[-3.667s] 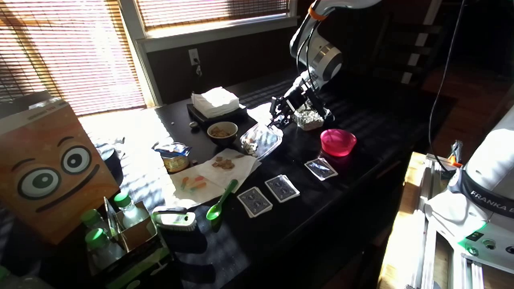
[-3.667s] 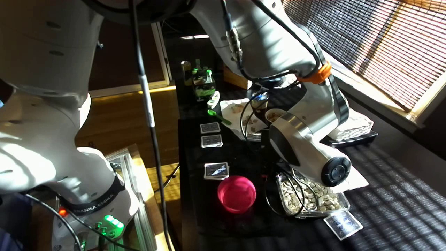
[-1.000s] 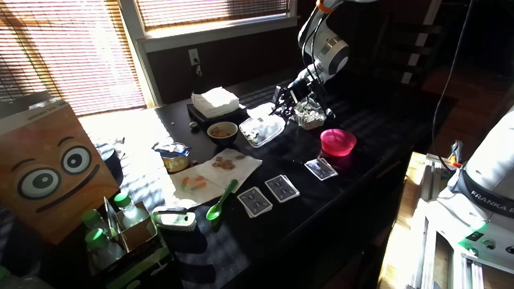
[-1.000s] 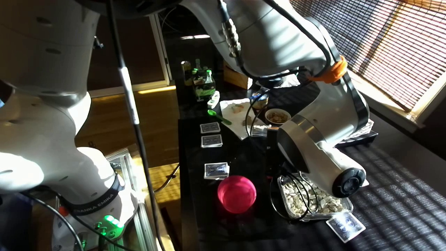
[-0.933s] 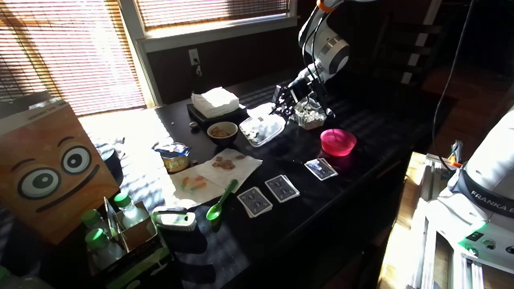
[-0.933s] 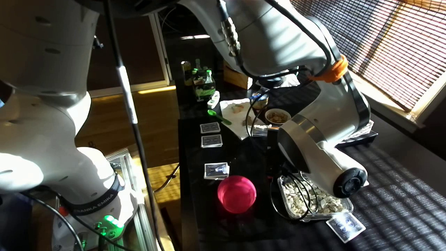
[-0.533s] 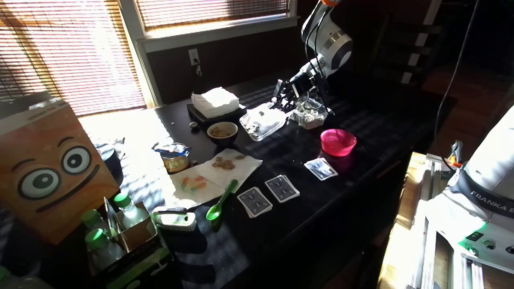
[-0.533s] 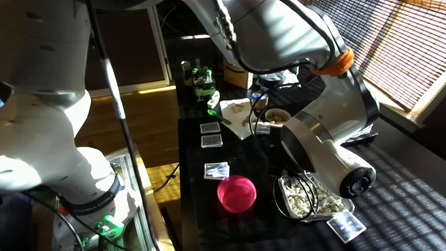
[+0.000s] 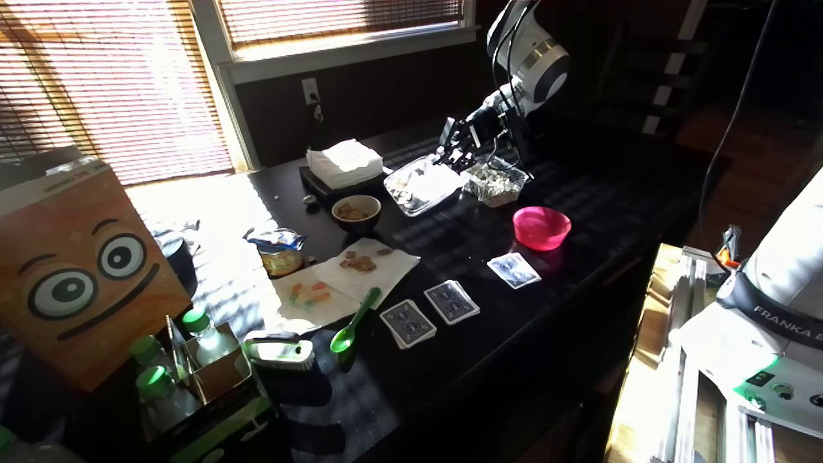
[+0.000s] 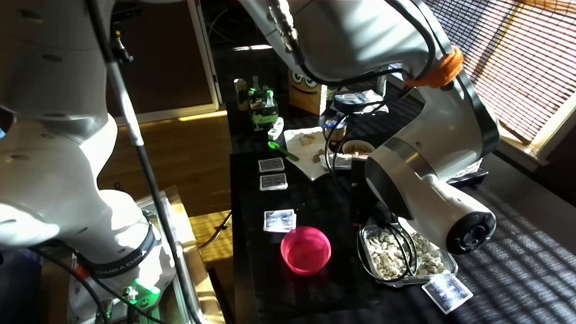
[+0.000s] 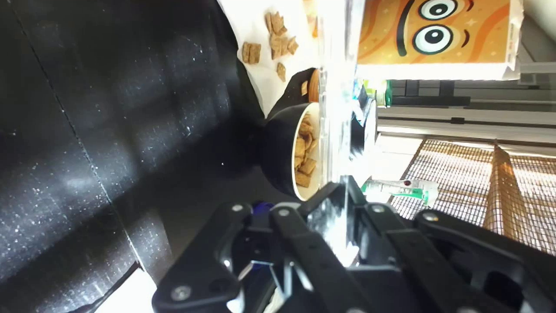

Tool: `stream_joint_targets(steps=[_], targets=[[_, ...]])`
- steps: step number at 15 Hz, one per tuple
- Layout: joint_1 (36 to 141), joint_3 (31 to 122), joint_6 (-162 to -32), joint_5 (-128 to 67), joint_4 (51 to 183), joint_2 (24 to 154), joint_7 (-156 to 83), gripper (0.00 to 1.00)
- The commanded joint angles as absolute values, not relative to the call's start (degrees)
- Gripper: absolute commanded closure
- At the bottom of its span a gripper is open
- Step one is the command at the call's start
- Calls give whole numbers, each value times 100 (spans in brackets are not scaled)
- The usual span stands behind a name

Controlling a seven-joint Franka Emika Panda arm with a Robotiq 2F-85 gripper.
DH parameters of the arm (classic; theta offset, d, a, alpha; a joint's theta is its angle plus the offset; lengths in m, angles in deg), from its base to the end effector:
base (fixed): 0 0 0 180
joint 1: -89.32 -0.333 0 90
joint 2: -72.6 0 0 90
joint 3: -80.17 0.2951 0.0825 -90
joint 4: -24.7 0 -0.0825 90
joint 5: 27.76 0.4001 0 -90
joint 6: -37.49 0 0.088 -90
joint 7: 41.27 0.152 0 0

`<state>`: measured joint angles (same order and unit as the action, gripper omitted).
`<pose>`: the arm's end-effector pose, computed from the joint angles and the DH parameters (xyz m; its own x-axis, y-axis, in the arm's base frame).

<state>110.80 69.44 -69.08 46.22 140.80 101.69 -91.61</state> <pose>0.5302 -0.2019 0.1399 0.8739 -0.4838 -0.0469 -0.2629 -0.3892 -0.8828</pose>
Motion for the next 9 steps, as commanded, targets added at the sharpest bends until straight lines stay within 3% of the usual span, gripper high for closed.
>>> stream_joint_targets(steps=[1, 9], targets=[[11039, 6839, -6780, 4711, 14262, 9956, -9281, 98], [11085, 6751, -6677, 4739, 14345, 9823, -9354, 98]])
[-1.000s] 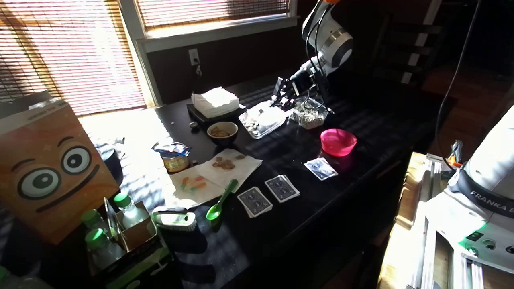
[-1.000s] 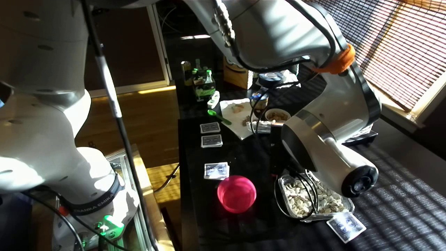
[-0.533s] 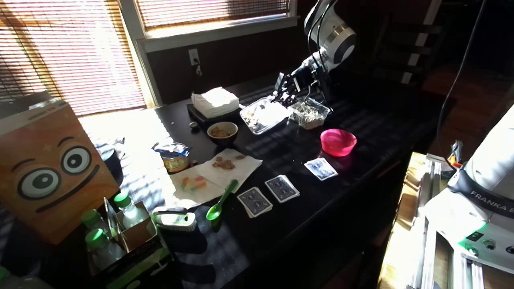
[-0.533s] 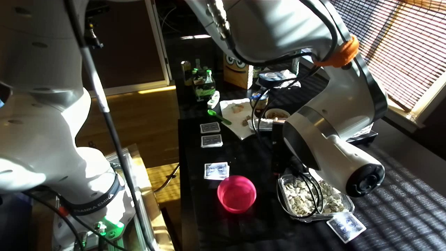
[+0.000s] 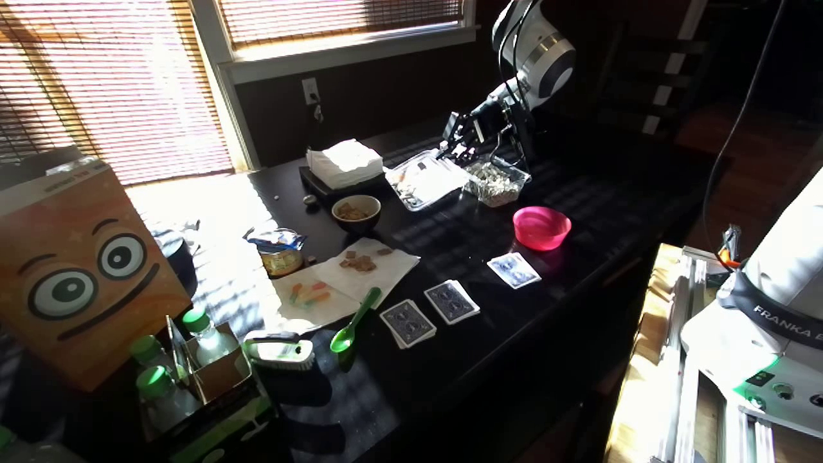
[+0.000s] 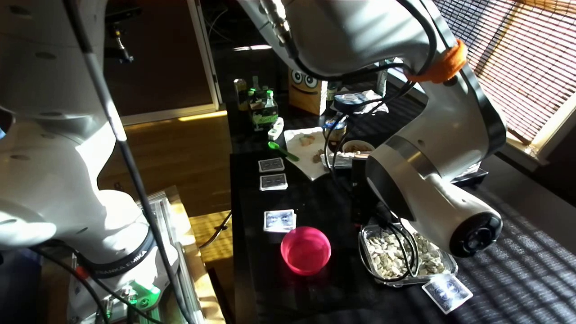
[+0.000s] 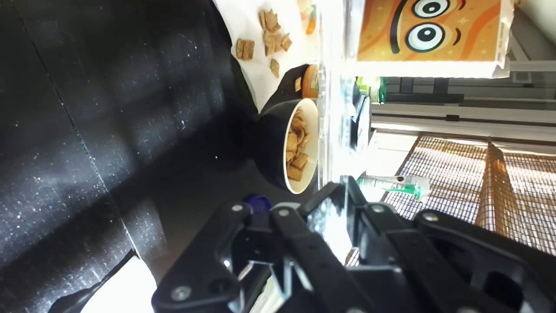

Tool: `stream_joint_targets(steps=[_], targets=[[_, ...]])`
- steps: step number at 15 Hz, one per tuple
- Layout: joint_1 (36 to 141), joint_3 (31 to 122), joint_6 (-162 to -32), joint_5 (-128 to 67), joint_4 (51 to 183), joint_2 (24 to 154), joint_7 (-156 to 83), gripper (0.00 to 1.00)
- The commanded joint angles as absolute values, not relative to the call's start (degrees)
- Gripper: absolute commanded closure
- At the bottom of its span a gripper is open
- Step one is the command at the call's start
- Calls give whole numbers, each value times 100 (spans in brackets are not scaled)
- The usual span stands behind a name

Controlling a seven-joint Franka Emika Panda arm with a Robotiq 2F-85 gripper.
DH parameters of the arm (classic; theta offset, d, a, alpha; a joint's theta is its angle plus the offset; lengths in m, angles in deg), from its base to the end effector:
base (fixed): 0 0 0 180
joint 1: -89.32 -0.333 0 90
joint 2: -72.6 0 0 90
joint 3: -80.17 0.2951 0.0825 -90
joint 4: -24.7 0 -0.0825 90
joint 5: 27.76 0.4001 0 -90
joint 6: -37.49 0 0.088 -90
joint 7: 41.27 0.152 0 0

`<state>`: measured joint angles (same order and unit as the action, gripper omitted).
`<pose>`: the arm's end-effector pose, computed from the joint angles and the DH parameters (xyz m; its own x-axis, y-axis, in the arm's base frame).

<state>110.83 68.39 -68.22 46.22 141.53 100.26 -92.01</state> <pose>0.5257 -0.2092 0.1507 0.8714 -0.4896 -0.0320 -0.2508 -0.3884 -0.8867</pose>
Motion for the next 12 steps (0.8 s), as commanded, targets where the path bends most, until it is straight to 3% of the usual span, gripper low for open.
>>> stream_joint_targets(steps=[1, 12], targets=[[11083, 6731, -6657, 4734, 14354, 9802, -9371, 98], [11159, 6545, -6525, 4772, 14482, 9573, -9499, 98]])
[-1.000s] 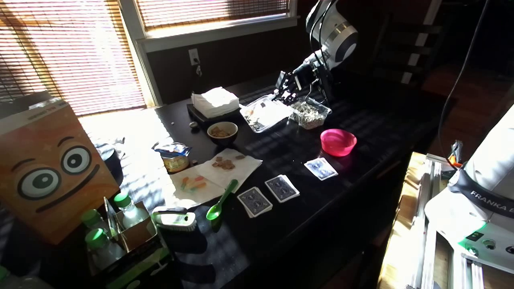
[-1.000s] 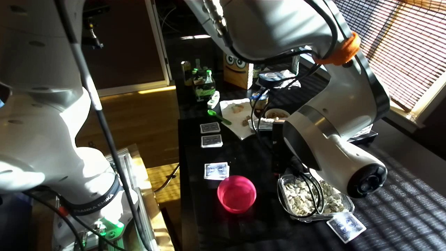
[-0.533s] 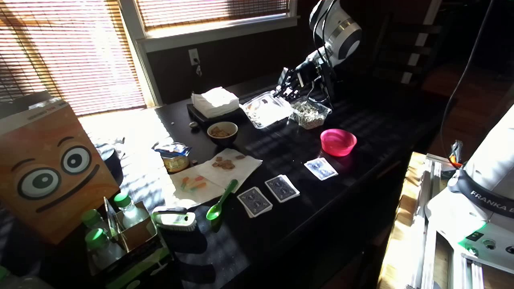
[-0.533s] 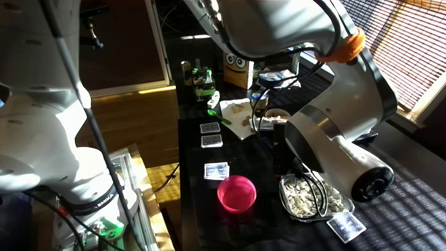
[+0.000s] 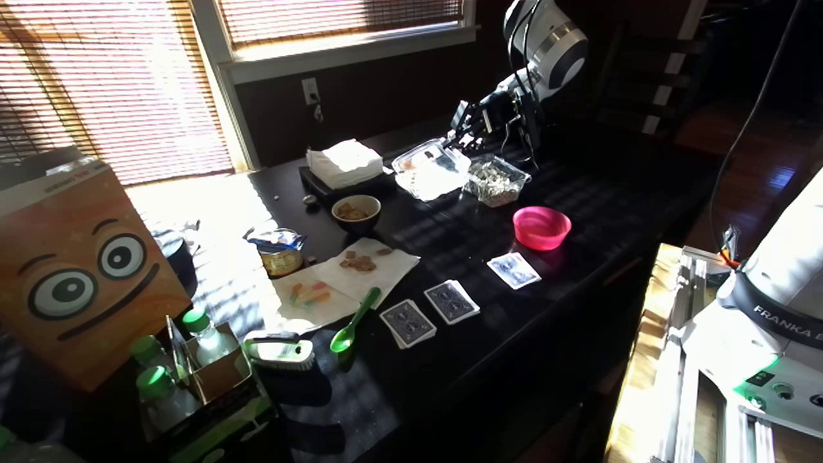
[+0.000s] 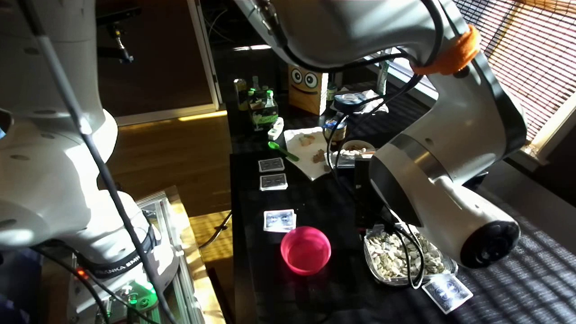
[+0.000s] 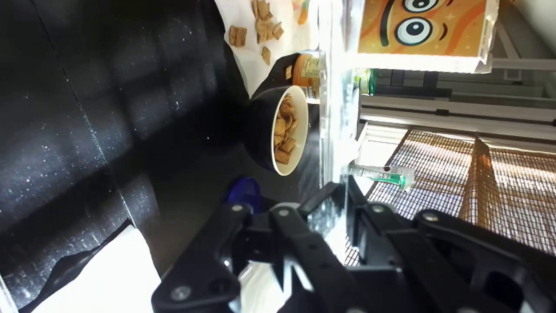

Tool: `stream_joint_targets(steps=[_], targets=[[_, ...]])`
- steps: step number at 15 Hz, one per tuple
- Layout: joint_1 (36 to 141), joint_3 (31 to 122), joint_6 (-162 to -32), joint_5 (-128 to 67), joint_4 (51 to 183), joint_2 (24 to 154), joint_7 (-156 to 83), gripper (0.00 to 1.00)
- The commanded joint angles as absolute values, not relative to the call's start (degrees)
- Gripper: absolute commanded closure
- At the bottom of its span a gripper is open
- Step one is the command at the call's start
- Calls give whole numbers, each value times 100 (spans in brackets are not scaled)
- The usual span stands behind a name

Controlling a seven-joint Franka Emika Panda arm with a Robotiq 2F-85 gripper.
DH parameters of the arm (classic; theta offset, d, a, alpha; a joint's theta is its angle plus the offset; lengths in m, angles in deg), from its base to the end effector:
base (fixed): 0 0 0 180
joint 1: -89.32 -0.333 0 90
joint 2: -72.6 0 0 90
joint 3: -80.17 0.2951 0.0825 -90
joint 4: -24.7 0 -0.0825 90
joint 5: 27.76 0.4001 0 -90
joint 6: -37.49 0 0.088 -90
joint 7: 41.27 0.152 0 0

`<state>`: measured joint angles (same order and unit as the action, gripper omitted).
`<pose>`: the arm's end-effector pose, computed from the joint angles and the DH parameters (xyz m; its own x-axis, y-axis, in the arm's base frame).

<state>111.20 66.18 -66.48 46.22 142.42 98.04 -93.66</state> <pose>0.5160 -0.2280 0.1693 0.8655 -0.5008 0.0104 -0.2171 -0.3937 -0.8932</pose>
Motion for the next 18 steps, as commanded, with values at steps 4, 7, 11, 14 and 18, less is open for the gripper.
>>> stream_joint_targets(steps=[4, 7, 11, 14, 18], targets=[[11222, 6449, -6483, 4807, 14575, 9490, -9504, 98], [11278, 6364, -6445, 4829, 14628, 9440, -9507, 98], [11386, 6261, -6388, 4866, 14672, 9388, -9497, 98], [11427, 6208, -6381, 4870, 14668, 9381, -9512, 98], [11390, 6177, -6424, 4686, 14456, 9573, -9390, 93]])
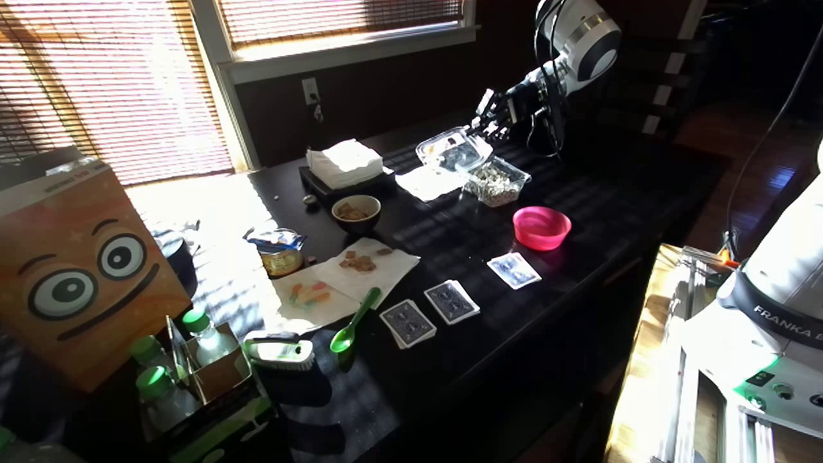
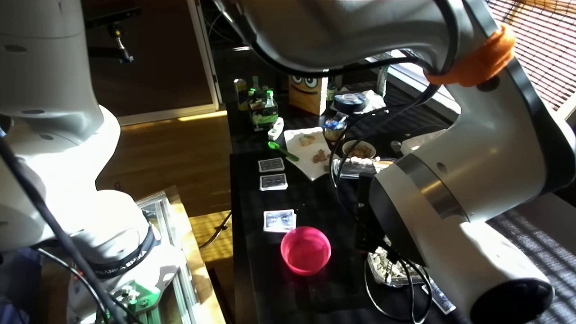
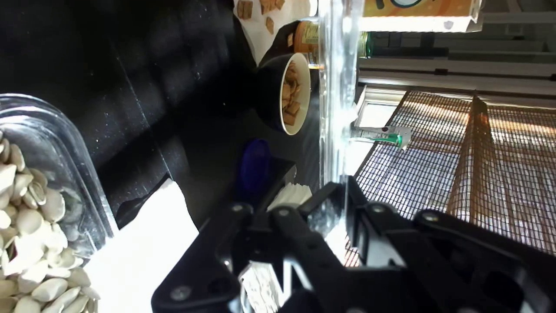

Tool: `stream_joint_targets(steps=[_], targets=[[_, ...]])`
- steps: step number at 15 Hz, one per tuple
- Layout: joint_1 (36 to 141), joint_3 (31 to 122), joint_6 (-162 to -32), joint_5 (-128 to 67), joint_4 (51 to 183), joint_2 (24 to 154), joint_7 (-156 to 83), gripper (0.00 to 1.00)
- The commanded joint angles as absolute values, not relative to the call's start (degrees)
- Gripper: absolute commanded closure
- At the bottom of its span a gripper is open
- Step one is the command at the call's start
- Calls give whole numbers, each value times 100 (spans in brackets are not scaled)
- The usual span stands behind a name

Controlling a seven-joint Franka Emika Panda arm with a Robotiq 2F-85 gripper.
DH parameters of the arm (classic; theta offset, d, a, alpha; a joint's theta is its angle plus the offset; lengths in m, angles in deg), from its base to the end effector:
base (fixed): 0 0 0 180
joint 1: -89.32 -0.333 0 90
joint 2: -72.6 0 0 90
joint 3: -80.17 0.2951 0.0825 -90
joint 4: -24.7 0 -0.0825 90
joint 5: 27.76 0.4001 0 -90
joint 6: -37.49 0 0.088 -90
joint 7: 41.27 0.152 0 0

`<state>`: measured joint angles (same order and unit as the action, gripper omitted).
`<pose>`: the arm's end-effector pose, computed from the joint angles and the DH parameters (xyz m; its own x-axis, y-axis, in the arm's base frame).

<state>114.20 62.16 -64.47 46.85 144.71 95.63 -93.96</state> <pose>0.4786 -0.2792 0.1828 0.8065 -0.5911 0.0139 -0.2470 -0.3582 -0.9004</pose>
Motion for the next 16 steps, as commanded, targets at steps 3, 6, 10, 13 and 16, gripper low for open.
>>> stream_joint_targets(steps=[3, 6, 10, 13, 16], targets=[[11389, 6177, -6422, 4691, 14456, 9572, -9390, 93], [11389, 6177, -6421, 4694, 14456, 9572, -9390, 93], [11413, 6155, -6397, 4665, 14419, 9592, -9370, 98], [11465, 6089, -6399, 4671, 14365, 9621, -9367, 98], [11563, 6010, -6322, 4690, 14303, 9654, -9367, 98]])
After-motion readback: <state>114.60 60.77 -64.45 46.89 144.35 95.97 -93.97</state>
